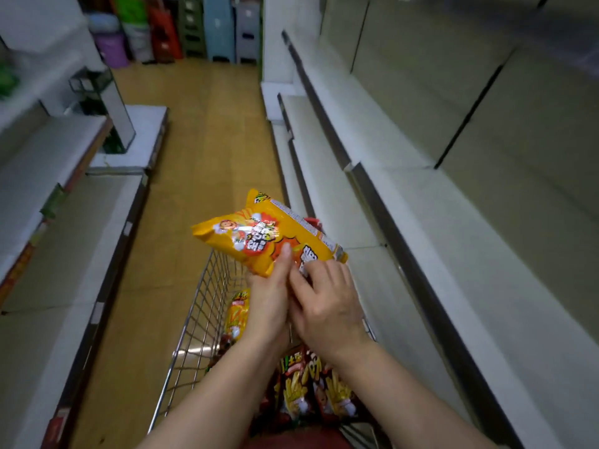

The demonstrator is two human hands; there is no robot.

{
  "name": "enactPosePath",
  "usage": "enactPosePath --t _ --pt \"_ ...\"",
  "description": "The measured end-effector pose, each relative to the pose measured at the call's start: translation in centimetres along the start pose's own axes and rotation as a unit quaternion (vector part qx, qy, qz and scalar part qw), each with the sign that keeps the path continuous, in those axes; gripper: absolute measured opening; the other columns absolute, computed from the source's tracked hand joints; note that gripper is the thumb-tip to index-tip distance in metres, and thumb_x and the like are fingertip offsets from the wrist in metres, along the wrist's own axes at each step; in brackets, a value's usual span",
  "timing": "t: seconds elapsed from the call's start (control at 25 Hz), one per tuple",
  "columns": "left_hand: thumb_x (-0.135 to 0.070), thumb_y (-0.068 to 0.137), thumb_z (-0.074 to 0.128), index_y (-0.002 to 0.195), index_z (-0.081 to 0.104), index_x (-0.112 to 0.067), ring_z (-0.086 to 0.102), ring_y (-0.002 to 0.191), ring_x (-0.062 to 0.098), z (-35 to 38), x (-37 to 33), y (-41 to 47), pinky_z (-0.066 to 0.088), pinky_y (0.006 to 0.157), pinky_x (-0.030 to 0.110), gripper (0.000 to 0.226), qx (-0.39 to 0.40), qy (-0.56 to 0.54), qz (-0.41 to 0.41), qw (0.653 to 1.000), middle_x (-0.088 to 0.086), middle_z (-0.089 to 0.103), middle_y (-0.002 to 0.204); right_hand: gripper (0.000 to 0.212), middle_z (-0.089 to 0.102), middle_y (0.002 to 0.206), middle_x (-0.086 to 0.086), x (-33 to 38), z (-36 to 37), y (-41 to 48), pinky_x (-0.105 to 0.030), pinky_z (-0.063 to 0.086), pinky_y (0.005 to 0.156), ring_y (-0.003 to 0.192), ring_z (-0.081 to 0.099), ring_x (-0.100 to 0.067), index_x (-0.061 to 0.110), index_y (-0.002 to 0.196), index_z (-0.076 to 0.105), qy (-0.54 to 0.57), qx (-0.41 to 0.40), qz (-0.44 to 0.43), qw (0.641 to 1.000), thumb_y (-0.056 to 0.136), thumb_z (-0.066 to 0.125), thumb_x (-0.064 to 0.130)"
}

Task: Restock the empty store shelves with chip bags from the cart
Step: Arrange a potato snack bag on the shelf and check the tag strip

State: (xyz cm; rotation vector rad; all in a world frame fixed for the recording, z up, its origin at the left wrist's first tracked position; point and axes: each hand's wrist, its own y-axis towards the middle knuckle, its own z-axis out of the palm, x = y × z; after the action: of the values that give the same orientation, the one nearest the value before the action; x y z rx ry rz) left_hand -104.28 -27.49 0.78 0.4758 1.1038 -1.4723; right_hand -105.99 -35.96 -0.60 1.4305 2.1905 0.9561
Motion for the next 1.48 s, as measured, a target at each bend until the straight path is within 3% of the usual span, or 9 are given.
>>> enactPosePath --t 0.28,0.48,0.6,0.72,0.84,0.96,1.12,1.24,1.48 --pt "-0.027 0.073 0.068 0.117 0.06 -0.015 0.07 0.094 0.028 1.1 -8.7 -7.1 0.056 0.082 0.046 0.047 0.178 -0.018 0.037 0.983 0.01 0.072 0.103 0.04 0.055 0.105 0.004 -0.2 -13.6 5.4 -0.031 0.043 0.088 0.102 0.049 -0.01 0.01 0.11 0.063 0.164 -0.078 0.159 0.97 0.085 0.05 0.039" --pt "-0.041 0.067 0.079 0.129 0.044 -0.033 0.054 0.111 0.015 5.2 -9.3 -13.1 0.048 0.096 0.042 0.071 0.107 0.228 0.277 0.927 -0.007 0.051 0.119 0.063 0.052 0.122 0.022 2.5 -20.5 6.6 -0.005 0.038 0.091 0.114 0.048 0.01 0.042 0.127 0.041 0.35 0.064 0.232 0.905 0.068 0.052 0.063" --pt "-0.036 0.068 0.075 0.144 0.027 -0.038 0.034 0.119 0.011 7.5 -8.0 -17.3 0.042 0.102 0.035 0.089 0.158 0.326 0.377 0.852 -0.017 0.025 0.114 0.076 0.067 0.111 0.008 1.7 -23.4 6.7 -0.026 0.054 0.083 0.101 0.066 -0.011 0.028 0.127 0.044 0.501 0.002 0.279 0.819 0.06 0.075 0.042" --pt "-0.042 0.061 0.067 0.118 0.048 -0.051 0.043 0.115 0.001 9.3 -8.4 -21.6 0.049 0.091 0.021 0.061 0.272 0.245 0.392 0.844 -0.018 0.033 0.117 0.071 0.068 0.109 -0.01 -0.2 -27.9 6.3 -0.044 0.055 0.083 0.096 0.068 -0.028 0.014 0.123 0.047 0.54 -0.097 0.326 0.77 0.061 0.08 0.022" --pt "-0.033 0.068 0.068 0.092 0.064 -0.044 0.057 0.092 0.005 11.3 -9.9 -23.9 0.052 0.068 0.021 0.027 0.297 0.107 0.377 0.871 -0.001 0.051 0.11 0.067 0.066 0.112 -0.011 -1.5 -32.8 4.0 -0.049 0.055 0.082 0.097 0.068 -0.029 0.015 0.123 0.047 0.53 -0.165 0.358 0.751 0.063 0.077 0.024" --pt "-0.046 0.064 0.067 0.105 0.054 -0.049 0.059 0.098 0.01 14.0 -10.8 -25.0 0.053 0.069 0.029 0.043 0.329 0.147 0.31 0.88 -0.005 0.057 0.113 0.059 0.068 0.109 -0.012 -1.8 -37.9 1.6 -0.049 0.056 0.077 0.093 0.069 -0.031 0.016 0.121 0.05 0.536 -0.183 0.378 0.732 0.067 0.072 0.022" --pt "-0.047 0.066 0.075 0.116 0.06 -0.022 0.072 0.081 0.026 18.0 -10.4 -28.2 0.058 0.059 0.04 0.058 0.547 0.226 0.073 0.803 0.005 0.074 0.095 0.043 0.072 0.097 -0.016 -1.4 -44.2 -1.7 -0.043 0.059 0.069 0.083 0.07 -0.031 0.007 0.112 0.058 0.479 -0.233 0.403 0.744 0.073 0.071 0.018" --pt "-0.046 0.067 0.073 0.097 0.068 -0.012 0.071 0.076 0.028 21.3 -9.0 -31.0 0.057 0.073 0.049 0.046 0.598 0.249 0.044 0.761 0.013 0.074 0.091 0.041 0.071 0.097 -0.016 -1.9 -47.6 -4.6 -0.045 0.058 0.074 0.082 0.071 -0.029 0.004 0.114 0.055 0.375 -0.311 0.45 0.748 0.082 0.066 0.026" --pt "-0.044 0.076 0.069 0.086 0.069 -0.004 0.067 0.053 0.018 29.7 -6.7 -34.7 0.054 0.048 0.024 0.041 0.654 0.287 0.023 0.699 0.011 0.072 0.073 0.033 0.065 0.107 0.001 -0.9 -52.5 -7.9 -0.042 0.05 0.091 0.1 0.064 -0.02 0.023 0.111 0.05 0.053 -0.22 0.525 0.821 0.087 0.056 0.045"
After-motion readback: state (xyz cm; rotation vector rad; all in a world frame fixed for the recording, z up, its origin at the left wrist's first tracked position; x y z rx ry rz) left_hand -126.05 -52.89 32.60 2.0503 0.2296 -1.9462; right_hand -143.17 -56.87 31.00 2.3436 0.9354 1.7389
